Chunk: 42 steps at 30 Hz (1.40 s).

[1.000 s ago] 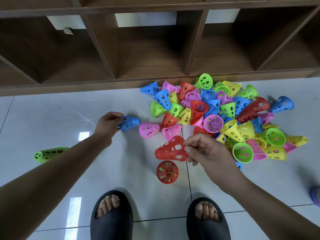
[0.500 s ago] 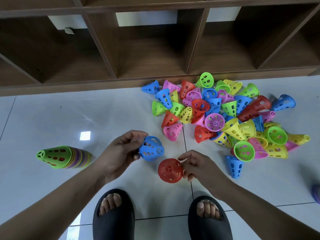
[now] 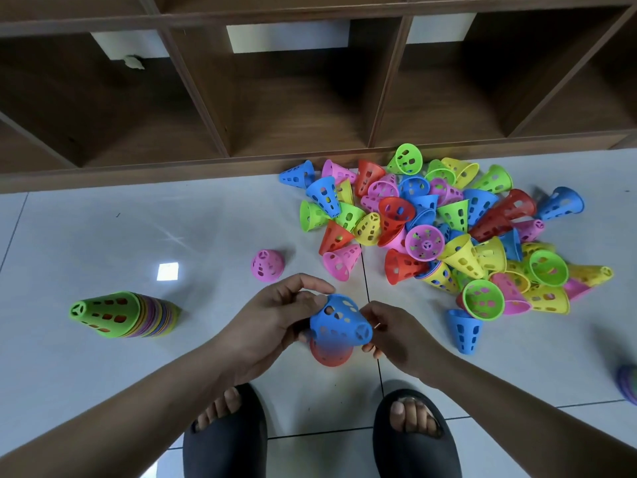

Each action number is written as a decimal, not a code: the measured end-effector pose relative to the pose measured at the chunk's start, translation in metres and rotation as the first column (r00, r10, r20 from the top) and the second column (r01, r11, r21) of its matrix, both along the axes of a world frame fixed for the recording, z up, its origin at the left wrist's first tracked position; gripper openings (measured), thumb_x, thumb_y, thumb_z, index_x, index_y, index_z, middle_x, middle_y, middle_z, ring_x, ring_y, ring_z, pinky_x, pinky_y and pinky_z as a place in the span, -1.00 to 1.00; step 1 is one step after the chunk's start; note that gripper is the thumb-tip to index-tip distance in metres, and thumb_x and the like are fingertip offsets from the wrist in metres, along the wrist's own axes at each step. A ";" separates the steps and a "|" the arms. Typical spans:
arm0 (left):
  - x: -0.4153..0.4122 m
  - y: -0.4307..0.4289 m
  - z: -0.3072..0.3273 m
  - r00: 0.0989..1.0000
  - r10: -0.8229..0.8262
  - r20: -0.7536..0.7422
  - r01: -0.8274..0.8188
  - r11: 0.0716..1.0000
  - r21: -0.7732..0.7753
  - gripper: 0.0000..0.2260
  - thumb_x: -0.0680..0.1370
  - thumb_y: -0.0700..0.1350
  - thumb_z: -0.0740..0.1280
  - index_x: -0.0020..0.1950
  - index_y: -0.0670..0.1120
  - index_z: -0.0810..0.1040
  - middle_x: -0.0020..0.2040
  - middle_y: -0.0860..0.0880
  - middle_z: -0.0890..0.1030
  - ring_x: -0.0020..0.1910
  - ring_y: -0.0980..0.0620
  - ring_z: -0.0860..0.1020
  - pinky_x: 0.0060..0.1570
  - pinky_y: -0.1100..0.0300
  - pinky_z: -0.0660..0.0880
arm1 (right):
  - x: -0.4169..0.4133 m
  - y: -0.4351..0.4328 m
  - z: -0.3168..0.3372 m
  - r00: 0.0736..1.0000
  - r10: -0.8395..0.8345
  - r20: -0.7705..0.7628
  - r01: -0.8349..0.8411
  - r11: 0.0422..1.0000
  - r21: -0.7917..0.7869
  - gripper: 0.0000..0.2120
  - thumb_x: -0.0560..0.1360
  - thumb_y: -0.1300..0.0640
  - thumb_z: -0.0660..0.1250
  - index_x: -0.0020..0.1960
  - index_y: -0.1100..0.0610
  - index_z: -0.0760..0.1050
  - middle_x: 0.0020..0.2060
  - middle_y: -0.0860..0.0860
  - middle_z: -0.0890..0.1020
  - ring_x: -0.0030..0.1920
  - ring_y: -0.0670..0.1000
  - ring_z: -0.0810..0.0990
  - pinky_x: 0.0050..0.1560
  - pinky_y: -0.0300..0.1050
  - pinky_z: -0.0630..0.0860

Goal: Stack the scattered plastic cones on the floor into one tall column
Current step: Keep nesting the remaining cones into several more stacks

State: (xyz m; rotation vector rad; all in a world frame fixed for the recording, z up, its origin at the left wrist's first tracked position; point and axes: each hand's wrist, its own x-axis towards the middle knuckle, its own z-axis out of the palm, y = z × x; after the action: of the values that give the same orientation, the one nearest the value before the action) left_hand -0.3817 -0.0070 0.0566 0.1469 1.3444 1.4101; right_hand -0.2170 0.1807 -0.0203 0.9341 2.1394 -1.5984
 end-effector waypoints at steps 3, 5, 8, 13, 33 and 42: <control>0.005 -0.006 -0.015 0.992 -0.089 -0.090 0.078 0.990 -0.117 -0.87 0.71 -0.18 0.34 0.19 -0.12 0.68 -0.11 -0.12 0.67 -0.32 0.02 0.47 -0.26 0.21 0.50 | -0.004 0.002 -0.006 0.998 -0.027 -0.048 0.028 0.999 0.032 -0.79 0.56 0.20 0.31 0.00 -0.08 0.62 -0.14 -0.04 0.70 -0.27 -0.06 0.67 -0.19 -0.03 0.60; 0.009 -0.010 -0.023 0.981 -0.123 -0.152 0.096 0.980 -0.177 -0.87 0.71 -0.16 0.35 0.14 -0.04 0.70 -0.09 -0.13 0.67 -0.28 0.01 0.50 -0.23 0.16 0.51 | -0.009 0.006 -0.007 0.996 0.050 -0.079 -0.037 0.987 0.159 -0.76 0.61 0.23 0.30 0.10 -0.11 0.58 -0.08 -0.10 0.65 -0.22 -0.08 0.64 -0.10 -0.09 0.57; 0.011 -0.015 -0.036 0.957 -0.148 -0.251 0.088 0.968 -0.236 -0.89 0.69 -0.15 0.38 0.06 0.00 0.70 -0.01 -0.13 0.69 -0.18 0.02 0.60 -0.20 0.13 0.54 | -0.021 0.013 -0.004 0.960 0.267 -0.082 -0.217 0.897 0.385 -0.66 0.64 0.17 0.31 0.35 -0.14 0.47 0.10 -0.13 0.57 -0.12 -0.22 0.53 -0.01 -0.13 0.51; 0.010 -0.022 -0.056 0.942 -0.216 -0.257 0.114 0.926 -0.361 -0.93 0.65 -0.14 0.41 0.12 -0.03 0.66 -0.01 -0.05 0.73 -0.08 0.02 0.70 -0.17 0.14 0.60 | -0.042 0.027 -0.009 0.856 0.497 0.143 -0.468 0.626 0.624 -0.41 0.66 0.11 0.25 0.62 -0.16 0.17 0.26 0.00 0.45 0.05 0.18 0.63 -0.06 0.07 0.57; -0.094 -0.021 -0.085 0.611 -0.276 -0.742 -0.133 0.888 -0.440 -0.69 0.61 -0.04 0.43 0.27 0.27 0.51 -0.18 0.02 0.64 -0.17 0.00 0.63 -0.22 0.16 0.51 | -0.039 0.056 -0.038 0.835 0.480 0.271 -0.440 0.285 0.852 -0.31 0.44 0.20 0.46 0.52 0.06 0.31 0.50 0.06 0.44 -0.02 0.09 0.73 -0.35 -0.06 0.59; -0.085 -0.038 -0.108 0.596 -0.311 -0.740 -0.094 0.889 -0.448 -0.75 0.59 -0.06 0.47 0.17 0.27 0.59 -0.34 0.07 0.54 -0.39 0.09 0.46 -0.28 0.18 0.46 | -0.036 0.025 0.031 0.895 0.262 -0.362 0.034 0.769 0.639 -0.91 0.57 0.08 0.48 0.05 0.01 0.61 -0.19 -0.15 0.64 -0.24 -0.09 0.60 -0.21 -0.03 0.58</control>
State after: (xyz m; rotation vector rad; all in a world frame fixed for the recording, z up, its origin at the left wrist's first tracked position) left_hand -0.4668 -0.0449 -0.0516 0.6128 2.3405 0.8693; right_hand -0.2529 0.2061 0.0107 0.6040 3.0973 -1.0821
